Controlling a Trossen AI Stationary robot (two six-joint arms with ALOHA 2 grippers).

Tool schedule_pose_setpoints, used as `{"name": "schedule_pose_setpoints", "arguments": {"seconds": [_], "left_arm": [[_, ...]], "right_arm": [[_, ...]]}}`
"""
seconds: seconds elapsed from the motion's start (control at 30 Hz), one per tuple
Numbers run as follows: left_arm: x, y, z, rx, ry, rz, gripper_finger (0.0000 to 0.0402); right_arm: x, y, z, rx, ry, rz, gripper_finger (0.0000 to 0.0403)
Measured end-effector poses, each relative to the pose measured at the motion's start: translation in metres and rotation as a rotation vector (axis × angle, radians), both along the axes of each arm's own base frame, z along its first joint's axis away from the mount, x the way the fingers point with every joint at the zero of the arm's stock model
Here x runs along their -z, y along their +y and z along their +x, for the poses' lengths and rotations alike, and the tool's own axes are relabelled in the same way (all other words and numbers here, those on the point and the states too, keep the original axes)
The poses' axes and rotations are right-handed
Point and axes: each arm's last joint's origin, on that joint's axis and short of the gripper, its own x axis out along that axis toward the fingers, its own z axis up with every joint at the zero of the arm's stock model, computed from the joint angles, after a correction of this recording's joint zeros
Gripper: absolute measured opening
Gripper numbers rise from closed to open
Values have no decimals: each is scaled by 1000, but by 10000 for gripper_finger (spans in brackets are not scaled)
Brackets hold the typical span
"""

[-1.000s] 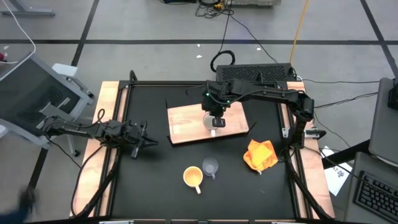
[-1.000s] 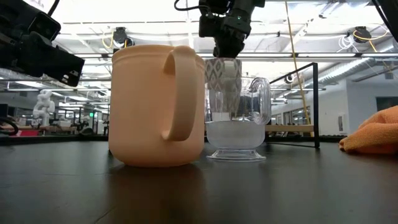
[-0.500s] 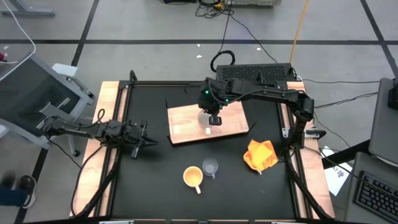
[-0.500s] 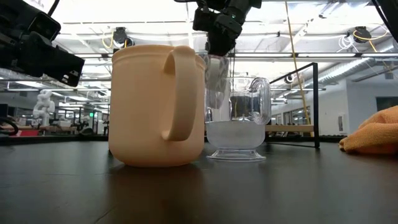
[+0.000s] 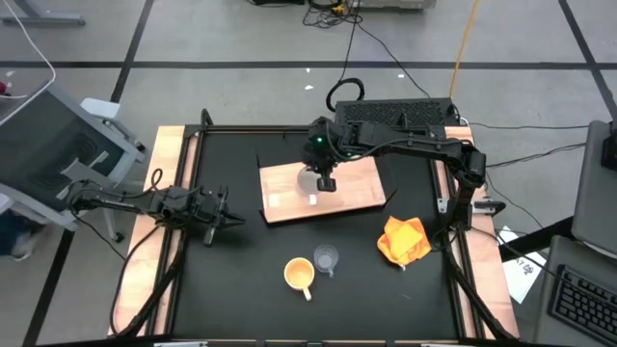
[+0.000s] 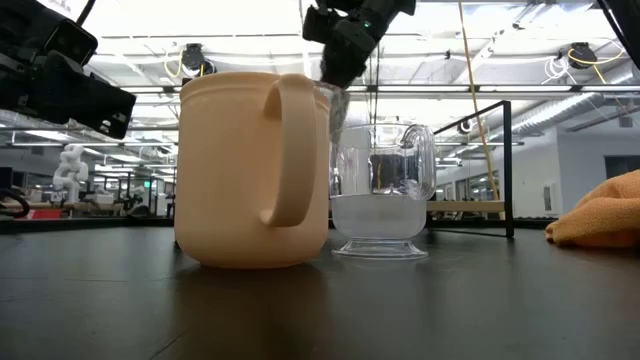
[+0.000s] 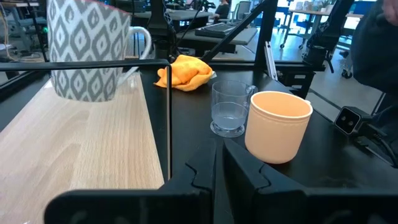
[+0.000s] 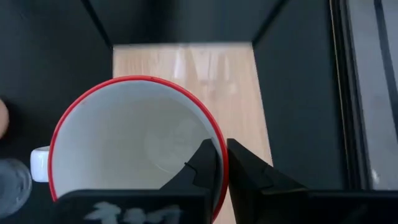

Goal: Stack small to large cups/mugs on shelf
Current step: Put the gray patterned mug on the shelf

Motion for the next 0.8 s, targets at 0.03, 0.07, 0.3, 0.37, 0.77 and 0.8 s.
{"name": "schedule_pose_setpoints", "arguments": {"seconds": [0.03,0.07,0.3,0.37,0.77,0.8], "left_arm": [[0,0,0,0,0,0,31],[0,0,0,0,0,0,31],[0,0,0,-1,4,-6,31],[0,0,0,0,3,-7,31],[1,0,0,-1,12,-6,31],[1,0,0,-1,13,-6,31]], "right_arm": [[1,1,3,-13,-19,13,13],[2,2,5,-22,-26,20,13],[9,3,12,-27,-35,15,13],[10,2,14,-25,-47,10,13],[22,6,8,-31,82,42,13],[23,6,7,-28,98,43,13]]}}
